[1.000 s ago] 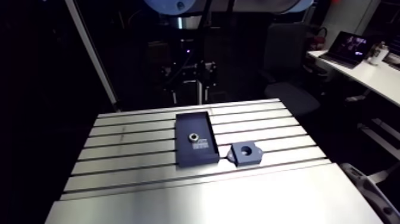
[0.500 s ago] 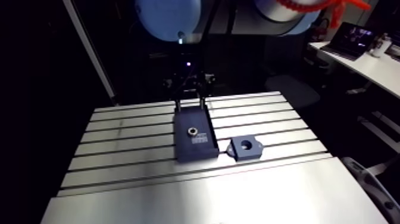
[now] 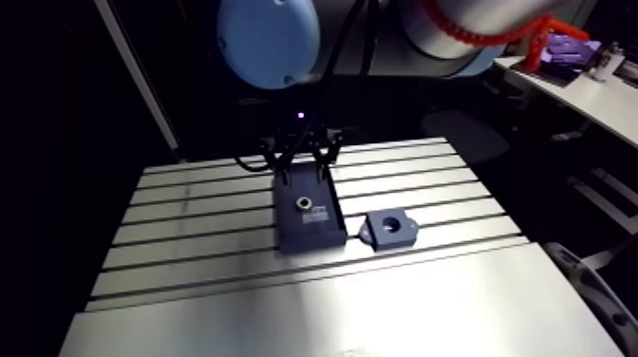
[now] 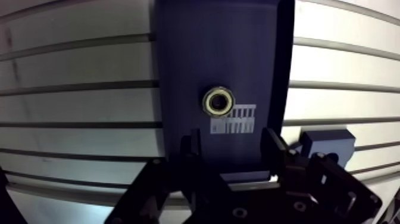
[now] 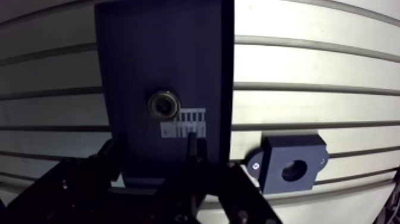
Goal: Pick up the bearing and press it into the housing until flush.
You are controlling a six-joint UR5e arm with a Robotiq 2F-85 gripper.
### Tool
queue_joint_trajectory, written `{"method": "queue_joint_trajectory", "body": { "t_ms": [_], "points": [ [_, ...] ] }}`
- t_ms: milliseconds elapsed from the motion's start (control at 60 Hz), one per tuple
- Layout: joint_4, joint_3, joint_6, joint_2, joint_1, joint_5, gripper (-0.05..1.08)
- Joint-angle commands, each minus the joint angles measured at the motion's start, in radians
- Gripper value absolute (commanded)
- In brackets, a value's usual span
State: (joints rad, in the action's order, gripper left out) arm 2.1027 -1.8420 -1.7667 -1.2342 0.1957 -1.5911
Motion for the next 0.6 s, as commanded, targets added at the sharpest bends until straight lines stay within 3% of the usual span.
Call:
{"method": "queue_joint_trajectory", "body": {
  "t_ms": [17,600],
  "points": [
    [0.024,-0.018,0.000,0.020,0.001,-0.002,0.38],
    [0.089,-0.042,-0.001,0.031,-0.001,0.000,0.38]
  ]
}}
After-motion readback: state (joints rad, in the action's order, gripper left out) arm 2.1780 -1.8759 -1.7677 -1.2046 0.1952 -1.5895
